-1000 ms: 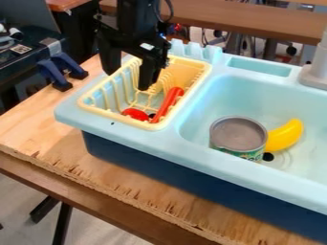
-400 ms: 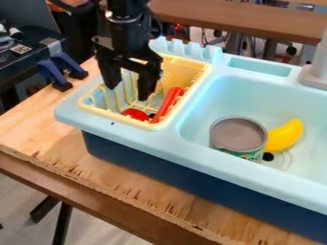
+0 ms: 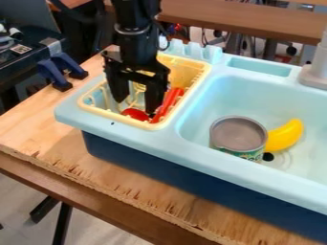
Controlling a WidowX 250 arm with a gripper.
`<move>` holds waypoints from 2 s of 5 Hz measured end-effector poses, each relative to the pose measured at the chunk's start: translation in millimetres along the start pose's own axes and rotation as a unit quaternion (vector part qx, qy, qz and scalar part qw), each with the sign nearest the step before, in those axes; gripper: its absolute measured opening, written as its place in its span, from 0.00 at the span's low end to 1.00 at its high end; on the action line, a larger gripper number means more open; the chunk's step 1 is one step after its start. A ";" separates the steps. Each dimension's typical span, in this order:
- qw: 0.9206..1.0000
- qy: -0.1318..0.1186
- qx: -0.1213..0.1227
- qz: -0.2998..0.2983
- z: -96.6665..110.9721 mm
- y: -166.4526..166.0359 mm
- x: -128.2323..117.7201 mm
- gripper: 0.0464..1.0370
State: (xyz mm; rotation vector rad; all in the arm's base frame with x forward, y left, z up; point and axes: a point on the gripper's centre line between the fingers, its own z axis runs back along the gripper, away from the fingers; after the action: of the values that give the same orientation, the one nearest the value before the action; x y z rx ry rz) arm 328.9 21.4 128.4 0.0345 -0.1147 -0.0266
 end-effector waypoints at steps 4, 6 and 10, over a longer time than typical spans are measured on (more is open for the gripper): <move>0.997 0.074 -0.008 0.028 -14.0 6.9 -36.1 0.97; 0.997 0.075 -0.008 0.031 -14.0 9.1 -36.6 0.73; 0.995 0.026 0.085 -0.048 63.7 -15.7 4.3 0.71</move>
State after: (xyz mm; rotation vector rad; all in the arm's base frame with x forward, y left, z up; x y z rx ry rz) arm 325.5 3.5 191.5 0.2103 -0.0626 -0.1127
